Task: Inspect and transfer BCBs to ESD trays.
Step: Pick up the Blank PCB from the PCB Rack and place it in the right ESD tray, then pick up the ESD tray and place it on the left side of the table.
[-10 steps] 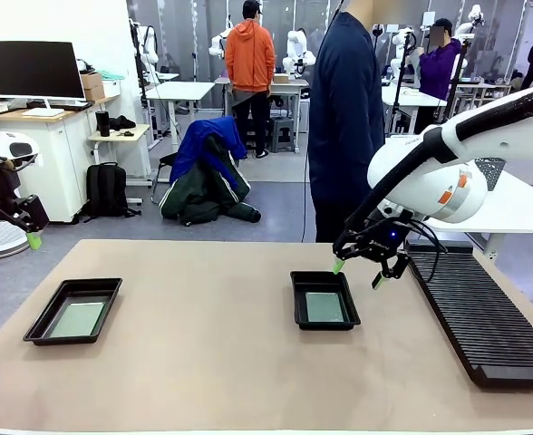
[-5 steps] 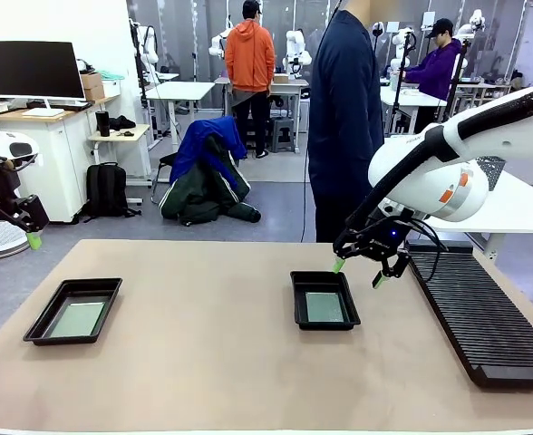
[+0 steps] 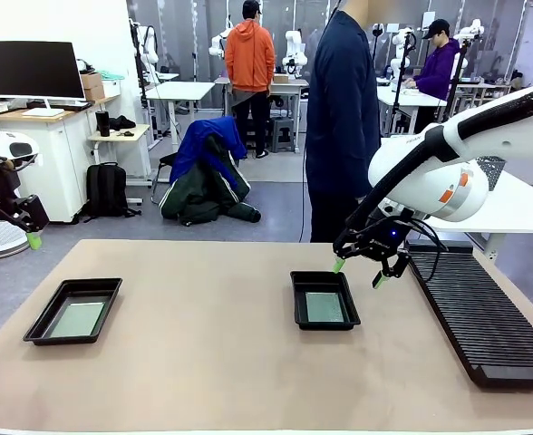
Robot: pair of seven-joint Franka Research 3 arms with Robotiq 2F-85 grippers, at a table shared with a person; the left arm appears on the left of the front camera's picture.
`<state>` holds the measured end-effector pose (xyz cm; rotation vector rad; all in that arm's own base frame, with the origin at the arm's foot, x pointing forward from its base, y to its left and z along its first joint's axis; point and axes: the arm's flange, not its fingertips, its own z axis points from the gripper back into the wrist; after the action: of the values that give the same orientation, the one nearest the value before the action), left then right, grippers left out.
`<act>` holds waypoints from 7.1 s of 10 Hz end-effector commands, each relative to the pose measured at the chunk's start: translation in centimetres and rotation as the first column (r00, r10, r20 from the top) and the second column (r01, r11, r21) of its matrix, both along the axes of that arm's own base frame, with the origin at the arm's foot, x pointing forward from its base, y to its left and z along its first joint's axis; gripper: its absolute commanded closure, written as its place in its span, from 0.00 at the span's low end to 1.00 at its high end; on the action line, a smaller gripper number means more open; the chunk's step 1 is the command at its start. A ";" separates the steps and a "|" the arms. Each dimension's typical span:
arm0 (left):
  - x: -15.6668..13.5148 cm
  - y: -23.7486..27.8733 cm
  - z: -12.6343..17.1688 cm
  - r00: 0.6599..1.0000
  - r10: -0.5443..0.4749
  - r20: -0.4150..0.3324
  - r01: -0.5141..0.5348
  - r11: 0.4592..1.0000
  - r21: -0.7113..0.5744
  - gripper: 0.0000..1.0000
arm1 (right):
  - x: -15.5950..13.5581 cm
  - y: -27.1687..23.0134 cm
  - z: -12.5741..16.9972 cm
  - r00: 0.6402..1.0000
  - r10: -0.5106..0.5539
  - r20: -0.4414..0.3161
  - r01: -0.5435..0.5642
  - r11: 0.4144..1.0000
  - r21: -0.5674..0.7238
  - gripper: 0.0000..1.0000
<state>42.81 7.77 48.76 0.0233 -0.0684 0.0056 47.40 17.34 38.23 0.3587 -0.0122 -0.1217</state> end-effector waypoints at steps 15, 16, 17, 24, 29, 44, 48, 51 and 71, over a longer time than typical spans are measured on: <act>-0.2 -0.1 -0.1 1.000 0.016 0.003 -0.016 1.000 0.002 0.00 | 0.0 0.1 -0.1 1.000 0.000 -0.001 0.000 1.000 0.000 0.00; -0.2 -0.1 -0.1 1.000 0.016 0.003 -0.016 1.000 0.002 0.00 | 0.0 0.1 -0.1 1.000 0.000 -0.001 0.000 1.000 0.000 0.00; -0.2 -0.1 -0.1 1.000 0.016 0.003 -0.016 1.000 0.002 0.00 | 0.0 0.1 -0.1 1.000 0.000 -0.001 0.000 1.000 0.000 0.00; 2.5 -15.0 5.3 0.999 -0.016 0.048 0.016 1.000 -0.005 0.00 | -5.1 -13.4 0.8 0.995 -0.043 0.087 0.020 0.968 0.251 0.00; 5.6 -30.8 5.3 0.993 -0.078 0.088 0.085 0.993 -0.076 0.00 | -7.7 -22.7 0.0 0.978 -0.062 0.199 -0.019 0.923 0.383 0.00; 9.5 -52.7 -11.2 0.996 -0.078 0.033 0.082 0.988 -0.134 0.00 | -8.4 -27.1 -0.7 0.971 -0.066 0.231 -0.023 0.932 0.362 0.00; 9.3 -53.1 -14.5 0.999 -0.033 0.023 0.036 0.992 -0.121 0.00 | -8.4 -27.1 -0.7 0.971 -0.066 0.231 -0.023 0.932 0.362 0.00; 9.0 -53.2 -16.1 1.000 -0.025 0.008 0.025 0.994 -0.108 0.00 | -8.4 -27.1 -0.7 0.971 -0.066 0.231 -0.023 0.932 0.362 0.00; 9.0 -52.4 -17.0 0.999 -0.021 0.041 0.025 0.995 -0.094 0.85 | -8.4 -27.1 -0.7 0.971 -0.066 0.231 -0.023 0.932 0.362 0.00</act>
<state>52.48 -45.07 31.84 -0.0831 -0.0799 -0.0270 39.18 -9.71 37.54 0.7383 -0.2349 -0.0994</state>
